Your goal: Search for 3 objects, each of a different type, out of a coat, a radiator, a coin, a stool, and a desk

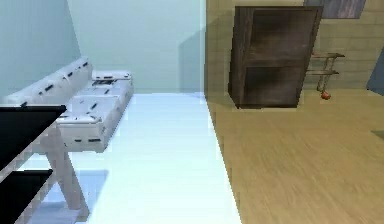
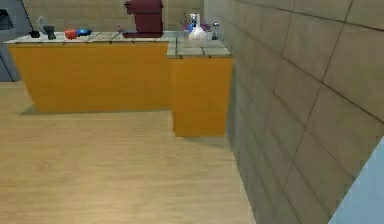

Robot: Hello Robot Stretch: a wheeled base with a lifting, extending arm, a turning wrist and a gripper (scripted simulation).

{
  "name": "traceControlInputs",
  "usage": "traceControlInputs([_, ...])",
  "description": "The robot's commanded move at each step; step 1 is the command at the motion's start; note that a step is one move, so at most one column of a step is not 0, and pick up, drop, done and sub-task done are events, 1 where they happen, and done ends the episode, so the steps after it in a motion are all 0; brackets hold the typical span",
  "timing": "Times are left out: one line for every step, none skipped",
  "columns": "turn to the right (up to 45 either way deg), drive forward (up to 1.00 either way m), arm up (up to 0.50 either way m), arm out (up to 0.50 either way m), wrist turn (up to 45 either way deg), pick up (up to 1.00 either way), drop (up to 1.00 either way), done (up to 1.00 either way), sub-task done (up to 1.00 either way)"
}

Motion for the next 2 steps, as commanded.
traceControlInputs([45.0, 0.00, 0.00, 0.00, 0.0, 0.00, 0.00, 0.00, 0.00])
traceControlInputs([3.0, 0.00, 0.00, 0.00, 0.0, 0.00, 0.00, 0.00, 0.00])
